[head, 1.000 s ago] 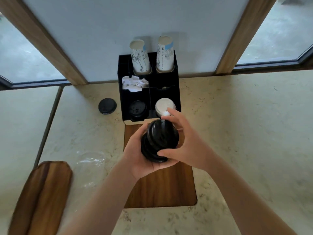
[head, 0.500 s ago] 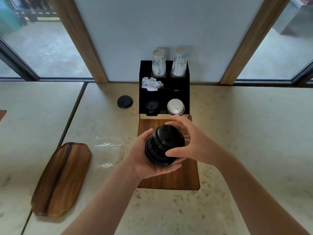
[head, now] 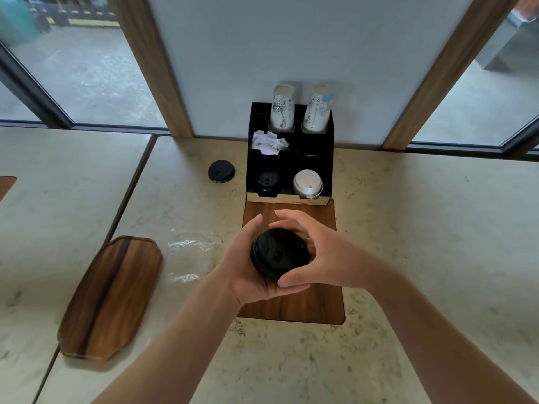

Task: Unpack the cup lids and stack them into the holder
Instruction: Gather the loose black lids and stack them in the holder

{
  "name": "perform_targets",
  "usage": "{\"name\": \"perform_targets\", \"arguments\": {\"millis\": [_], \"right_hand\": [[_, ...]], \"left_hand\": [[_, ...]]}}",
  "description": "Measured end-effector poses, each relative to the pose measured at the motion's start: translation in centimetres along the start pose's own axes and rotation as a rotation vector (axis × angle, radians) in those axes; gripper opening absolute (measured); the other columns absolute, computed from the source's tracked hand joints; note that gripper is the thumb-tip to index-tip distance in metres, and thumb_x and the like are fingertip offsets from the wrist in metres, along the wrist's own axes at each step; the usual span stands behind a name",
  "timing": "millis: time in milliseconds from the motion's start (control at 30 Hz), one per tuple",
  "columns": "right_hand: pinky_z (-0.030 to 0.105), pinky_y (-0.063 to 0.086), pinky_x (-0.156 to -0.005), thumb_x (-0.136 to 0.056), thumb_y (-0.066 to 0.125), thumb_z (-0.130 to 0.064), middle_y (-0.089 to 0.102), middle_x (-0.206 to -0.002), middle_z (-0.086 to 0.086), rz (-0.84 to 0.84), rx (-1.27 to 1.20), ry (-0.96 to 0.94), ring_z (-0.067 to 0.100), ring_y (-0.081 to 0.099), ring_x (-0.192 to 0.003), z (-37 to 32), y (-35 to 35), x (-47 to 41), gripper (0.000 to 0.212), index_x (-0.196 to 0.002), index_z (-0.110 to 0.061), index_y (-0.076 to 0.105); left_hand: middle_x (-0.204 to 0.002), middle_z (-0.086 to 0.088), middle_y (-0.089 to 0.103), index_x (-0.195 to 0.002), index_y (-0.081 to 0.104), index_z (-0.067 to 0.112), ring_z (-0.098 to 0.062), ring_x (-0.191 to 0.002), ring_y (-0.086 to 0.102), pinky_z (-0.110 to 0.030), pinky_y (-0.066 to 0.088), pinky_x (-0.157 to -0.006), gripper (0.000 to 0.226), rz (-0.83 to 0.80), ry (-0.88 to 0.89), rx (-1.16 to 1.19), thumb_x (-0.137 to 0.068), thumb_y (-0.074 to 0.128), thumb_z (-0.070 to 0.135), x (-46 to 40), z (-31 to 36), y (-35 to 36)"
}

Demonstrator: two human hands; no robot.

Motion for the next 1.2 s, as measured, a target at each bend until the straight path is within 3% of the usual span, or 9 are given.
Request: {"name": "perform_targets", "arguments": {"millis": [100,233,367,500,567,633,733,867,1200], "right_hand": [[0.025,0.044,-0.111,-0.070,0.091,-0.039,0.045,-0.145,-0.028,-0.027,0.005,0.015,-0.007,0.042,-0.134,0.2,0.0,-0.7,0.107,-0.155,-0.038,0.025],[0.016,0.047,-0.103,-0.070,0.089,-0.043,0.045,-0.142,-0.032,-0.078,0.060,0.023,-0.010,0.045,-0.130,0.6,0.2,-2.6,0.103,-0.151,-0.045,0.026],[0.022,0.053,-0.097,-0.066,0.086,-0.047,0.050,-0.132,-0.031,-0.116,0.185,0.025,0.000,0.052,-0.125,1.3,1.1,-6.0,0.096,-0.143,-0.050,0.030],[0.009,0.049,-0.095,-0.064,0.086,-0.061,0.047,-0.130,-0.043,-0.135,0.177,0.061,-0.018,0.047,-0.122,2.8,1.4,-11.1,0.093,-0.138,-0.058,0.029],[0.015,0.045,-0.104,-0.061,0.081,-0.074,0.041,-0.133,-0.045,-0.126,0.189,0.118,-0.024,0.044,-0.120,3.5,0.7,-14.8,0.103,-0.146,-0.053,0.027],[0.015,0.046,-0.099,-0.065,0.075,-0.079,0.042,-0.131,-0.039,-0.080,0.194,0.171,-0.021,0.047,-0.116,4.0,-0.7,-17.9,0.101,-0.149,-0.042,0.033],[0.011,0.045,-0.081,-0.083,0.075,-0.057,0.056,-0.129,-0.023,0.034,0.196,0.226,-0.006,0.057,-0.113,4.8,-1.3,-25.3,0.069,-0.141,-0.030,0.049],[0.023,0.048,-0.093,-0.095,0.067,-0.022,0.062,-0.127,-0.001,0.284,0.362,0.145,0.014,0.060,-0.119,5.2,0.0,-33.3,0.035,-0.129,-0.018,0.060],[0.045,0.045,-0.105,-0.088,0.070,-0.045,0.046,-0.142,0.011,0.248,0.698,0.217,0.030,0.041,-0.131,8.1,3.4,-42.7,0.074,-0.143,-0.007,0.038]], "left_hand": [[-0.120,-0.026,0.071,-0.116,0.076,0.010,-0.047,-0.106,0.070,-0.062,0.058,-0.079,0.077,-0.073,-0.012,0.018,-0.085,0.053,0.076,-0.2,0.6,0.2],[-0.129,-0.025,0.067,-0.124,0.072,0.010,-0.047,-0.115,0.066,-0.064,0.054,-0.090,0.078,-0.169,-0.026,0.051,-0.085,0.056,0.075,-0.9,1.7,-0.5],[-0.117,-0.018,0.073,-0.117,0.076,0.013,-0.040,-0.104,0.071,-0.056,0.056,-0.085,0.051,-0.158,0.000,0.029,-0.082,0.073,0.050,-1.7,3.3,-2.3],[-0.116,-0.018,0.070,-0.116,0.074,0.010,-0.038,-0.101,0.069,-0.051,0.057,-0.083,0.044,-0.209,0.044,0.129,-0.081,0.076,0.036,-2.8,6.9,-5.2],[-0.118,-0.021,0.066,-0.120,0.069,0.005,-0.040,-0.102,0.066,-0.054,0.056,-0.084,0.046,-0.241,0.083,0.258,-0.082,0.075,0.030,-3.1,9.6,-7.4],[-0.117,-0.023,0.065,-0.119,0.069,0.007,-0.041,-0.099,0.064,-0.053,0.056,-0.082,0.044,-0.232,0.143,0.395,-0.081,0.074,0.026,-3.2,12.0,-9.4],[-0.115,-0.023,0.067,-0.112,0.073,0.009,-0.042,-0.097,0.065,-0.050,0.056,-0.079,0.037,-0.135,0.250,0.525,-0.079,0.072,0.027,-3.9,15.9,-13.9],[-0.119,-0.023,0.066,-0.110,0.074,0.010,-0.043,-0.100,0.064,-0.047,0.055,-0.079,0.035,-0.083,0.263,0.595,-0.079,0.071,0.028,-5.8,18.9,-17.5],[-0.117,-0.024,0.067,-0.106,0.072,0.007,-0.046,-0.095,0.067,-0.046,0.057,-0.074,0.035,-0.116,0.243,0.677,-0.081,0.066,0.031,-9.1,21.3,-19.5]]}}
Point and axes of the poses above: each hand's wrist, its own x-axis away from the middle knuckle, its own y-axis out of the palm, z = x × y, the point moved 6 cm from there along -x, towards the middle knuckle
